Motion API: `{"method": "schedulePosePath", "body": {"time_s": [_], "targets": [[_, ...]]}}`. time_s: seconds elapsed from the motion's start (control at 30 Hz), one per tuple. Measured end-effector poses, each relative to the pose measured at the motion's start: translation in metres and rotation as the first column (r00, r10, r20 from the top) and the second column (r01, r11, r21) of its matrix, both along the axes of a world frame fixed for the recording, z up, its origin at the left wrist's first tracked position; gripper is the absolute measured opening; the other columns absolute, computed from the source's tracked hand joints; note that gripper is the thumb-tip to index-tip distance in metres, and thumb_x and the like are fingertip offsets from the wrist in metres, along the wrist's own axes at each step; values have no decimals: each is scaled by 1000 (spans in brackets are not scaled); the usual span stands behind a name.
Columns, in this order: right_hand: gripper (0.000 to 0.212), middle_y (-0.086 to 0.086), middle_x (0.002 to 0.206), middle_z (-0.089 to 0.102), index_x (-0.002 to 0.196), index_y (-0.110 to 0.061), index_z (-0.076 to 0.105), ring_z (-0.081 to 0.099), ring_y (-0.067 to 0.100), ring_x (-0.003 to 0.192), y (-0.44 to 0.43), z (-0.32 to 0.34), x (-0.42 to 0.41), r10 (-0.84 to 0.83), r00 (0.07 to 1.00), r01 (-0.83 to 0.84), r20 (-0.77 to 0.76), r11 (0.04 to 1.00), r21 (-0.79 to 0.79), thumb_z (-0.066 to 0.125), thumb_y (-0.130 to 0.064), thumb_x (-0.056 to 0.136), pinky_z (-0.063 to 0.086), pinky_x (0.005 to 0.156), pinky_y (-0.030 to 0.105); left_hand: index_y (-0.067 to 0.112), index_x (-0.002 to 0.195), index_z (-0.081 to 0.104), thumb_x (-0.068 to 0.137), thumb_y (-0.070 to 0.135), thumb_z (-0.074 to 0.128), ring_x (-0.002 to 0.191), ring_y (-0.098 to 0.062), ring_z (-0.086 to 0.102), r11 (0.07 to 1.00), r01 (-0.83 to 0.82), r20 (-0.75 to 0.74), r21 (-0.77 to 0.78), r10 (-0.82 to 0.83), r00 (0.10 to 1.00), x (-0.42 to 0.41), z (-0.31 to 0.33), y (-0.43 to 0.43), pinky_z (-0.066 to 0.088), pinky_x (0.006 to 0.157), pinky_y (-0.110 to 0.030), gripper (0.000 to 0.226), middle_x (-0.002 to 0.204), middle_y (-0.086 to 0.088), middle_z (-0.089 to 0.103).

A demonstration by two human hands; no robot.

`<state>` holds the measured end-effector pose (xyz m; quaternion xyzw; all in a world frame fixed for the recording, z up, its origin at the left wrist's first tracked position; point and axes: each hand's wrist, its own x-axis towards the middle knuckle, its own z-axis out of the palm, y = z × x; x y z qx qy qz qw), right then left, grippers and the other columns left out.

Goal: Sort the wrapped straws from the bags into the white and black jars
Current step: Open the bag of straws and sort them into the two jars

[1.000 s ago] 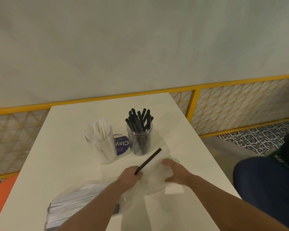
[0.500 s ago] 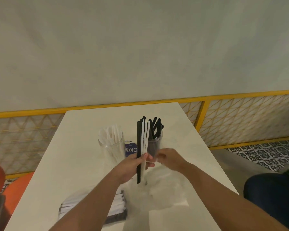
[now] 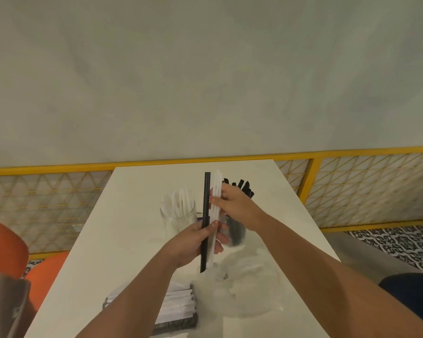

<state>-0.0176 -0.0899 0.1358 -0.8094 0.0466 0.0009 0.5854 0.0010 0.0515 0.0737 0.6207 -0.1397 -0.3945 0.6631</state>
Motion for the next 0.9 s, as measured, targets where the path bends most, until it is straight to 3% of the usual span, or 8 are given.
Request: {"method": "schedulePosePath", "body": {"time_s": [0.13,0.23,0.3,0.37,0.5,0.7,0.8,0.9], "targets": [[8,14,92,62,101,-6,51,63,21,81,12,15,15,-43,997,38,61,995,91,45,-6,96,55,66,20,7,108,64,99,25,43,87,-22,69,990,-144,47,12,143,989,9,8,13,53,89,-36,29,97,-9,72],[8,13,89,60,99,-8,49,63,25,83,19,25,30,-186,968,147,168,964,220,44,-3,96,57,73,26,10,112,62,98,25,45,93,-19,67,930,-349,201,114,323,925,22,14,27,52,88,-33,26,106,-7,69],[10,9,85,60,95,-11,49,62,23,80,22,29,40,-254,929,177,268,944,280,43,-3,96,55,85,37,15,105,63,98,25,45,94,-20,67,890,-443,262,106,405,876,31,20,38,51,85,-32,22,107,-6,68],[13,3,79,60,94,-15,49,62,18,78,27,29,47,-280,885,169,372,938,304,42,-5,97,53,87,35,14,100,63,99,24,44,93,-22,68,856,-512,281,73,475,834,35,26,49,51,83,-32,21,103,-6,70],[9,2,82,61,102,-9,48,63,12,81,43,18,57,-250,855,173,455,963,205,40,-7,98,50,81,20,8,106,61,100,23,42,89,-23,68,821,-569,276,46,537,797,39,31,58,52,80,-32,25,99,-7,69],[27,15,103,64,110,0,52,55,12,80,55,-23,69,-143,955,180,259,975,-127,38,-20,99,41,67,15,8,103,62,100,25,42,86,-24,68,812,-582,279,42,550,787,37,30,56,53,79,-32,26,95,-8,69],[33,13,127,51,120,-3,52,47,24,116,52,-35,73,-36,995,73,94,903,-423,41,-26,98,39,97,32,10,100,62,100,25,42,82,-22,69,839,-544,296,26,513,806,35,31,53,54,77,-31,25,92,-6,69],[37,7,139,39,129,-11,48,33,22,132,50,-25,68,-41,993,85,114,906,-414,48,-25,95,30,107,30,11,100,63,100,26,42,77,-18,70,869,-494,323,33,459,828,34,31,50,54,77,-31,26,90,-5,70]]}}
